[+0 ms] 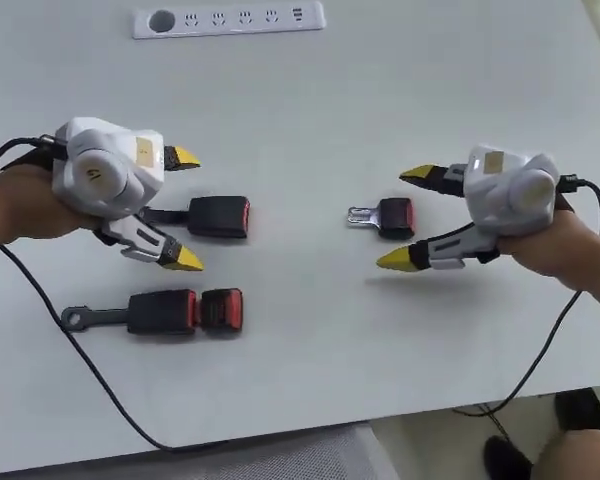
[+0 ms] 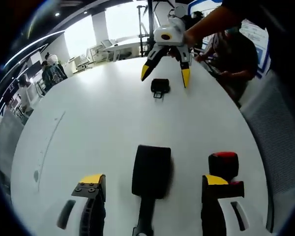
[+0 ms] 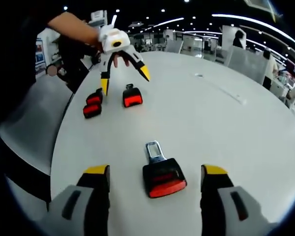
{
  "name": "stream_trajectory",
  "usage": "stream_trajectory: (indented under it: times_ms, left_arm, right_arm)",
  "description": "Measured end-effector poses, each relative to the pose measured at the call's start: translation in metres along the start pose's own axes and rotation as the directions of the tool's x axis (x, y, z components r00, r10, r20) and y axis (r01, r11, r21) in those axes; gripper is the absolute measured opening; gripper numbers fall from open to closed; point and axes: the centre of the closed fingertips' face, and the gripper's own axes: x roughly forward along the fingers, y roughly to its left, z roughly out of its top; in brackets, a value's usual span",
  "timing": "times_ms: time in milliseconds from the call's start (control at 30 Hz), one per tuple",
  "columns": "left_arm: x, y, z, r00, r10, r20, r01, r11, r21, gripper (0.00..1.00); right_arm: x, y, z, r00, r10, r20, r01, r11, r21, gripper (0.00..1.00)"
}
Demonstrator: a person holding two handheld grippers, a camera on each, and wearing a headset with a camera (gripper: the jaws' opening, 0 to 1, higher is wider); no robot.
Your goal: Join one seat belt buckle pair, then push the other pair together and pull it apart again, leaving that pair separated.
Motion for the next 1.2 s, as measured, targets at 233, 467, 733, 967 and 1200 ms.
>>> stream_trajectory:
  times_ms: [233, 467, 733, 967, 1200]
  left_arm:
    - [0.017, 0.006, -0.002, 0.9995, -0.030, 0.001, 0.030, 0.999, -0.034, 0.77]
    - [0.025, -0.001, -0.011, 0.9974, -0.063, -0.035, 0.062, 0.998, -0.019, 0.60]
    - [0.023, 0.001, -0.012, 0.9977, -0.053, -0.042, 0.053, 0.999, 0.005, 0.39]
    - [0.022, -0.003, -0.012, 0.9959, -0.061, -0.067, 0.063, 0.997, 0.039, 0.35]
    - [0.020, -0.004, -0.011, 0.9958, -0.065, -0.064, 0.069, 0.996, 0.054, 0.34]
  right_arm:
    - [0.002, -0.004, -0.013, 0.9990, 0.041, -0.016, -0.041, 0.998, 0.038, 0.68]
    - [0.000, 0.002, -0.014, 0.9953, 0.091, -0.034, -0.091, 0.996, 0.000, 0.49]
    - [-0.001, -0.005, -0.017, 0.9950, 0.081, -0.059, -0.083, 0.996, -0.043, 0.39]
    - [-0.001, -0.008, -0.016, 0.9941, 0.086, -0.066, -0.092, 0.992, -0.087, 0.35]
    - [-0.002, -0.009, -0.016, 0.9948, 0.098, -0.025, -0.100, 0.992, -0.077, 0.35]
